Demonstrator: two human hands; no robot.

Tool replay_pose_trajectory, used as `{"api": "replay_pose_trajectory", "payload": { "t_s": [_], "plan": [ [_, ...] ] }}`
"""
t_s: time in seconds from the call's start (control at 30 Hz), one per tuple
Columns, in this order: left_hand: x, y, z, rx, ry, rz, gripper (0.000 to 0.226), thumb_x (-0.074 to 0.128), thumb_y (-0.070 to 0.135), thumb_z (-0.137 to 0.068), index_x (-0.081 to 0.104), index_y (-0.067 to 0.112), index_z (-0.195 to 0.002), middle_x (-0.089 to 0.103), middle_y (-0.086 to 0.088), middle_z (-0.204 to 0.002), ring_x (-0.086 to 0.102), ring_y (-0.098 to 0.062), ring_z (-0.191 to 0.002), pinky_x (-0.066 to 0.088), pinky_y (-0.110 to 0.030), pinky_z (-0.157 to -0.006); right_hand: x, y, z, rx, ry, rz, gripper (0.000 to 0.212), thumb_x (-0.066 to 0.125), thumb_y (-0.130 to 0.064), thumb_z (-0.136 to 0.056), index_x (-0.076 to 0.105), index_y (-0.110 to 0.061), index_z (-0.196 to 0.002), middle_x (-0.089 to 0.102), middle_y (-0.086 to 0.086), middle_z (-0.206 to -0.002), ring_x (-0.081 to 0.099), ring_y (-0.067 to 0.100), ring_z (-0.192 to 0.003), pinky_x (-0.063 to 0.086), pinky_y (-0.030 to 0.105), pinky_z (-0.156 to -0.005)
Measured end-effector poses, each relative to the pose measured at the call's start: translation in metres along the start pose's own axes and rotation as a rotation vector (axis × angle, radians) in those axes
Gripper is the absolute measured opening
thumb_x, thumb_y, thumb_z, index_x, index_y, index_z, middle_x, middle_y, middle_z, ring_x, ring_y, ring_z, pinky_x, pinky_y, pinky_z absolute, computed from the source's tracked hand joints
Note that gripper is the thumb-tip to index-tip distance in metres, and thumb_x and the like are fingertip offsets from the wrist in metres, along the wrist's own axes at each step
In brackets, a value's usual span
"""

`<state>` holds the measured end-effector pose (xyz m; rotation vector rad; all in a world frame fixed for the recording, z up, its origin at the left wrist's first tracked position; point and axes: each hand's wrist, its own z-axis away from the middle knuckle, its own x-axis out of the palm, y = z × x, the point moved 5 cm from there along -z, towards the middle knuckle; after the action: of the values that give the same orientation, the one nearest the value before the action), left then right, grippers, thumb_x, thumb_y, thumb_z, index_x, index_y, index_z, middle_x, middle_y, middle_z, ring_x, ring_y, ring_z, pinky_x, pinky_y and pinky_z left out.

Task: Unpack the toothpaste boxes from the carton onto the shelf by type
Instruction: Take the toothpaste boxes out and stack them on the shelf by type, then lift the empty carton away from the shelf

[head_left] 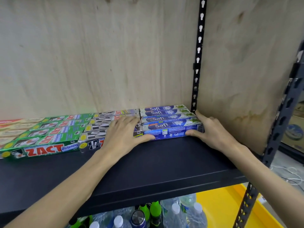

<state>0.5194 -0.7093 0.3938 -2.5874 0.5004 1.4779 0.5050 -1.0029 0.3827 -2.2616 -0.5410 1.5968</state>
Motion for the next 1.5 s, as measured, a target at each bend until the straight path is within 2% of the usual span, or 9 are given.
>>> {"api": "replay_pose_trajectory", "payload": {
  "t_s": [0.1,0.23,0.43,0.7,0.83,1.03,1.23,1.33,1.5],
  "plan": [
    [-0.001,0.001,-0.001,0.029,-0.022,-0.036,0.104,0.034,0.095,-0.070,0.047,0.026,-0.147,0.045,0.008,-0.154,0.035,-0.014,-0.145,0.028,-0.034,-0.113,0.001,0.000,-0.001,-0.011,0.014,0.013,0.115,0.055,-0.083,-0.065,0.029,-0.019,-0.157,0.055,0.023,-0.137,0.047,0.037,-0.131,0.043,0.041,-0.106],
    [0.000,0.000,-0.002,0.057,-0.044,-0.068,0.104,0.032,0.093,-0.072,0.046,0.023,-0.147,0.046,0.006,-0.153,0.037,-0.016,-0.142,0.031,-0.035,-0.113,0.003,-0.001,0.001,0.011,0.010,0.011,0.101,0.067,-0.066,-0.079,0.026,-0.019,-0.159,0.050,0.024,-0.141,0.042,0.037,-0.134,0.038,0.038,-0.106],
    [0.001,0.000,0.000,0.059,-0.033,-0.073,0.110,0.021,0.098,-0.069,0.048,0.023,-0.145,0.048,0.007,-0.150,0.039,-0.015,-0.141,0.036,-0.036,-0.111,0.004,-0.001,0.006,0.046,0.000,-0.016,0.112,0.058,-0.076,-0.068,0.025,-0.019,-0.159,0.047,0.021,-0.146,0.041,0.035,-0.136,0.037,0.041,-0.109],
    [-0.009,0.003,0.010,0.026,0.042,-0.005,0.087,0.044,0.088,-0.077,0.057,0.025,-0.136,0.059,0.006,-0.140,0.049,-0.016,-0.133,0.030,-0.034,-0.112,-0.001,-0.010,0.022,0.041,0.067,0.004,0.102,0.065,-0.070,-0.079,0.020,-0.023,-0.159,0.048,0.019,-0.142,0.042,0.039,-0.131,0.038,0.046,-0.109],
    [-0.024,0.008,0.027,0.078,0.145,0.104,0.072,0.058,0.073,-0.084,0.058,0.021,-0.134,0.060,0.004,-0.136,0.048,-0.017,-0.130,0.028,-0.034,-0.111,-0.006,-0.024,0.039,-0.047,0.160,0.142,0.099,0.056,-0.072,-0.083,0.025,-0.014,-0.157,0.042,0.010,-0.154,0.039,0.034,-0.131,0.032,0.046,-0.109],
    [-0.047,0.014,0.071,0.116,0.190,0.187,0.068,0.063,0.060,-0.088,0.051,0.019,-0.140,0.051,0.003,-0.145,0.039,-0.016,-0.138,0.026,-0.034,-0.115,0.003,-0.051,0.101,-0.134,0.364,-0.008,0.079,0.047,-0.071,-0.091,0.049,-0.012,-0.144,0.056,0.007,-0.139,0.049,0.031,-0.122,0.039,0.045,-0.102],
    [-0.066,0.030,0.165,0.114,0.266,0.291,0.064,0.062,0.051,-0.092,0.046,0.020,-0.146,0.041,0.006,-0.153,0.032,-0.015,-0.145,0.025,-0.041,-0.120,0.051,-0.099,0.193,-0.216,0.469,-0.192,0.065,0.058,-0.052,-0.096,0.044,-0.018,-0.149,0.043,-0.002,-0.152,0.036,0.017,-0.139,0.027,0.031,-0.113],
    [-0.049,0.032,0.255,0.117,0.349,0.344,0.062,0.065,0.040,-0.091,0.049,0.014,-0.145,0.039,-0.001,-0.155,0.030,-0.020,-0.148,0.022,-0.037,-0.122,0.091,-0.115,0.252,-0.210,0.513,-0.300,0.059,0.063,-0.036,-0.097,0.043,-0.017,-0.149,0.039,-0.001,-0.154,0.032,0.015,-0.144,0.029,0.035,-0.118],
    [0.027,-0.014,0.374,-0.185,0.207,0.473,0.061,0.065,0.044,-0.087,0.048,0.021,-0.141,0.040,0.002,-0.143,0.039,-0.018,-0.135,0.031,-0.034,-0.115,0.197,-0.103,0.330,-0.128,0.343,-0.365,0.052,0.067,-0.027,-0.096,0.048,-0.018,-0.143,0.049,-0.004,-0.141,0.040,0.013,-0.136,0.034,0.032,-0.114]
  ]
}}
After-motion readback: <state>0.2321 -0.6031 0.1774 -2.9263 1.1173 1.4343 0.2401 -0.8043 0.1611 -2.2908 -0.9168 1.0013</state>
